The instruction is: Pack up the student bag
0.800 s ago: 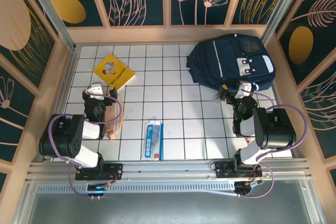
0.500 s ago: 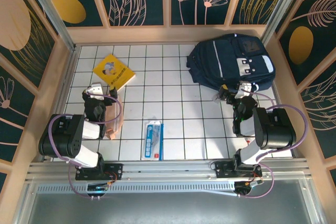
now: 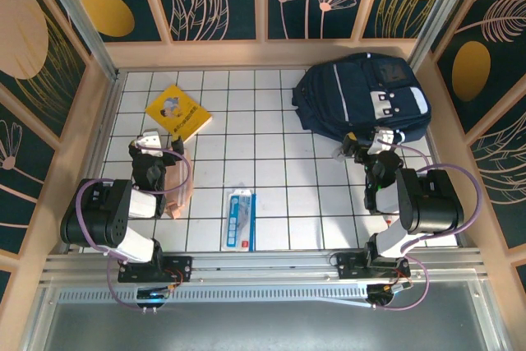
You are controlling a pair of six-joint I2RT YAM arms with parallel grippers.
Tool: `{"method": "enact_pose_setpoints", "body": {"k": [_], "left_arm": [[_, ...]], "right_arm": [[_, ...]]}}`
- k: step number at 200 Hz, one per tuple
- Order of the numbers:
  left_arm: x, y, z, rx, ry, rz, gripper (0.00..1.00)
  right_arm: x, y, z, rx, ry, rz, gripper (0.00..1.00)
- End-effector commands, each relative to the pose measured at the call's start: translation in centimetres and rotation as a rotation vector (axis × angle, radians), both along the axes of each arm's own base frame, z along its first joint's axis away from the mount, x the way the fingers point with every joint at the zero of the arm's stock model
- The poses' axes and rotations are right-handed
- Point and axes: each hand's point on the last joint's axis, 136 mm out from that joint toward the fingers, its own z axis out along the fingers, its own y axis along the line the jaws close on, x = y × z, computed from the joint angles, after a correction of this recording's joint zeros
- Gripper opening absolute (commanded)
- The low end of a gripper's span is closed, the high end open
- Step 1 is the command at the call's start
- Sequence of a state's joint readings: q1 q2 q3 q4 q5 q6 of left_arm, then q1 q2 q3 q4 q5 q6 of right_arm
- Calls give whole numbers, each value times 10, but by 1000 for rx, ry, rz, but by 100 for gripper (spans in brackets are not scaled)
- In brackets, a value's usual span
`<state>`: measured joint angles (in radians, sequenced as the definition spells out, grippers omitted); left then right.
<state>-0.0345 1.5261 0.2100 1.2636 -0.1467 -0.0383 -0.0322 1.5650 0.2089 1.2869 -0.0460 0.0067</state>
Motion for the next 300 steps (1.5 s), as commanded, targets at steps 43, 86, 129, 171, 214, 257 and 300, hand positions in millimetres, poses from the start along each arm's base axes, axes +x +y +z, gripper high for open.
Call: {"method": "enact_pose_setpoints", "body": {"k": [43, 86, 129, 171, 214, 257, 300], "left_arm": [[5, 3, 15, -20, -54, 11, 99], [19, 16, 47, -5, 122, 93, 99], [-21, 49, 130, -363, 74, 376, 99], [-36, -38, 120, -558, 65, -130, 99], [-49, -99, 40, -424, 380, -231, 99], [-61, -125, 9, -363, 416, -237, 99], [-56, -124, -12, -347, 482, -195, 99]], "right_arm": [[4, -4, 14, 3, -53, -19, 99], [-2, -52, 45, 89, -20, -324, 99], [18, -74, 74, 306, 274, -496, 99], [77, 55, 75, 56, 430, 12, 89], [115, 116, 35, -199, 563, 89, 83], [151, 103, 19, -263, 584, -43, 76], [178, 84, -11, -359, 634, -191, 68]]}}
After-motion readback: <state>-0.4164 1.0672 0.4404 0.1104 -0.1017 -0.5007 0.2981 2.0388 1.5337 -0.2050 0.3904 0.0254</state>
